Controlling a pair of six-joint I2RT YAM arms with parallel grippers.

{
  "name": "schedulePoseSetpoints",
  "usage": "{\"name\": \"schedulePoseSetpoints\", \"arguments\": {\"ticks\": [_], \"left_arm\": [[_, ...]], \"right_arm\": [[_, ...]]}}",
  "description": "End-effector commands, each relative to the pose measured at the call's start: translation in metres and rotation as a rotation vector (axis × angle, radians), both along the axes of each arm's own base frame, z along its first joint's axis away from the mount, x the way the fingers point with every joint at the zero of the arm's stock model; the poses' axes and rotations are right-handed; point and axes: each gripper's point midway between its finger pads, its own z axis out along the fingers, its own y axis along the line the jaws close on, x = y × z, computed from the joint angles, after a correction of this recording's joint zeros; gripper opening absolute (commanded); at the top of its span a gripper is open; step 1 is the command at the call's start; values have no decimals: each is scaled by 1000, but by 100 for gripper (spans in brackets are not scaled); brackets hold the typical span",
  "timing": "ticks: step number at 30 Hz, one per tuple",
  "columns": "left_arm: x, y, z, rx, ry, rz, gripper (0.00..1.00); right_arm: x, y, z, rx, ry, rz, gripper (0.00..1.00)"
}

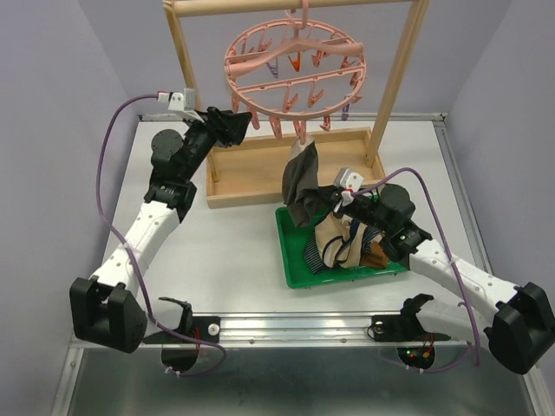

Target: Remove the underwear clipped to the hanger

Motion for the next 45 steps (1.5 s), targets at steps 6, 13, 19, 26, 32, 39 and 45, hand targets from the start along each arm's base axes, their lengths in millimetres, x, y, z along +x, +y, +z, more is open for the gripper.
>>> {"name": "schedulePoseSetpoints", "arguments": {"ticks": [6,13,19,26,32,39,45], "left_arm": [[-43,24,23,67,-104,74,78],[-67,30,16,103,-92,66,80],[-90,22,18,81,-90,-11,85],[-117,-4,23,26,-97,-180,87],[-130,-33,29,14,-114,-277,87],[-135,-66,31,-2,-102,-361,87],[-136,-87,30,-20,-94,-390,87]], "right_arm": [[0,-4,0,13,-22,-6,0],[0,-5,0,9,-25,-5,0],[0,-4,-3,0,-25,4,1],[0,-3,-6,-8,-28,10,1],[-1,-2,-9,-17,-27,22,1],[-2,-1,-9,-18,-30,28,0],[-3,-1,-12,-22,-25,31,0]]}}
